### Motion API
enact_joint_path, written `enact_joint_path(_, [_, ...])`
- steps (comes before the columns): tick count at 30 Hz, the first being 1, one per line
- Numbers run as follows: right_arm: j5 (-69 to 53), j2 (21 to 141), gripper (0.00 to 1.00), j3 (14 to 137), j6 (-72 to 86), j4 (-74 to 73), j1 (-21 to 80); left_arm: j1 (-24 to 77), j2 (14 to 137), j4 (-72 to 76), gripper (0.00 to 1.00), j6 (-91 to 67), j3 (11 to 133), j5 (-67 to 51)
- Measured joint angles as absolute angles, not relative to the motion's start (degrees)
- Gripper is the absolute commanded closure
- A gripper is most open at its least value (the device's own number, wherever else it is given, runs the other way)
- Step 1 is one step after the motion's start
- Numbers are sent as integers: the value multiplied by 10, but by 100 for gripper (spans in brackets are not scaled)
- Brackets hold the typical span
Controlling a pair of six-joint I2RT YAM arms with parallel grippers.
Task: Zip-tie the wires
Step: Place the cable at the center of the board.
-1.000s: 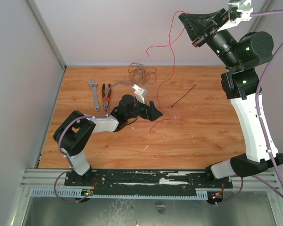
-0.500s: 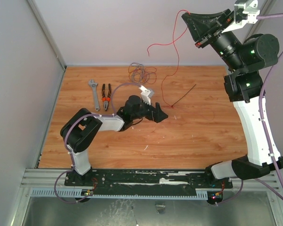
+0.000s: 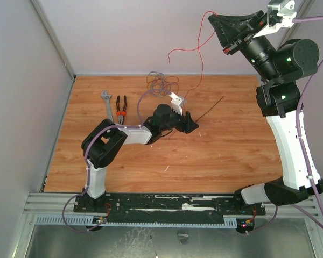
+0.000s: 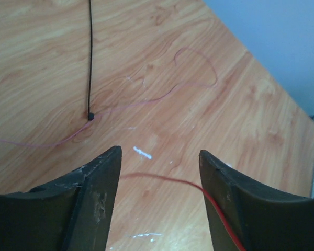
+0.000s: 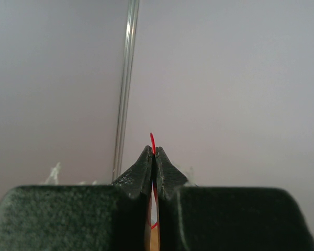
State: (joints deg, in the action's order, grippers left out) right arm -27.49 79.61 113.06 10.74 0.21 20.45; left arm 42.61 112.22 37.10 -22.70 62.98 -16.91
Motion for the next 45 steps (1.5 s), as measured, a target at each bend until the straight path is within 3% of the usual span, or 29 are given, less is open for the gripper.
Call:
enact_joint_path(4, [-260,793,100,1131,98,-5,204,429,1129,364,52,-222,614,-164])
enact_joint_path(10, [-221,785,100,1131,77,-25,204,429,1127,356,83,-211,581,-150])
enact_joint_path(15, [-198,784,100,1131,70,-41,199,429,1111,348,93,-204,556,-136])
enact_joint_path(23, [-181,784,100,1131,59,-66,193,418,1068,319,99,-198,551,-123])
enact_joint_path(28, [-139,778,100,1114,42,-98,170,405,1006,206,100,-168,551,-73])
enact_joint_path(38, [-65,703,100,915,37,-126,75,402,983,-124,100,-120,657,176])
enact_joint_path(45, [-24,666,100,763,42,-125,57,402,1010,-263,100,-111,682,308])
